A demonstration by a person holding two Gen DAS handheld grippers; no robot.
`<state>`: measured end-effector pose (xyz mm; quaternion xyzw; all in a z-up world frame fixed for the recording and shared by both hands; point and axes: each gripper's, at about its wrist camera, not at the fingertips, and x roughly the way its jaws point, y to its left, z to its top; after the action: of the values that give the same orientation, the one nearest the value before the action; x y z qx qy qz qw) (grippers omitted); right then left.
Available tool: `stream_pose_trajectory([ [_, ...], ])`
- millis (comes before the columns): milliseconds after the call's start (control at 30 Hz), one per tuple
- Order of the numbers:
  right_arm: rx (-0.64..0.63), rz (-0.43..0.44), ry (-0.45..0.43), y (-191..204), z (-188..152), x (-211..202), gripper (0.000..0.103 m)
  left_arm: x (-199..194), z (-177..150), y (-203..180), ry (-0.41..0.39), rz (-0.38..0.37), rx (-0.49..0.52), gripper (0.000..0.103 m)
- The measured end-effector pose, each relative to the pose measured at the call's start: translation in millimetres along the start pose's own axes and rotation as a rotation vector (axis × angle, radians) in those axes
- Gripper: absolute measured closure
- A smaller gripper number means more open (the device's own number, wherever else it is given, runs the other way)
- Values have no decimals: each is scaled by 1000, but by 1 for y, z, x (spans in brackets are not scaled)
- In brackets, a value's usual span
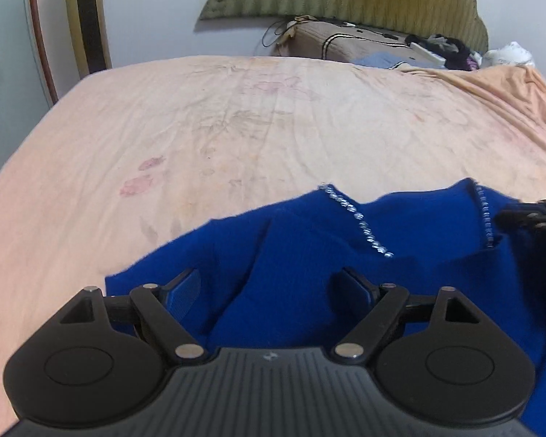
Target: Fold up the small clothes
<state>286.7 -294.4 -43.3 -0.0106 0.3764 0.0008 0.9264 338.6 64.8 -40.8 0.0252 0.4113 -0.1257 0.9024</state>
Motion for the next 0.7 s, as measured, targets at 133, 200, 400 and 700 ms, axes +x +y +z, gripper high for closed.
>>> stream_pose_trajectory([
  [133,-2,-6,-49,-3,-4,-9,91,5,3,9,-21,-29,-85,22],
  [200,10,-6,-78,-6,-6,-16,91,2,4,7,-24,-66,-85,47],
  [400,51,-33,-216,-10,-7,-51,92,-31,-6,-4,-101,-76,-28,96],
  [700,32,-160,-352,-16,5,-84,93,-72,7,6,-298,44,-61,97],
])
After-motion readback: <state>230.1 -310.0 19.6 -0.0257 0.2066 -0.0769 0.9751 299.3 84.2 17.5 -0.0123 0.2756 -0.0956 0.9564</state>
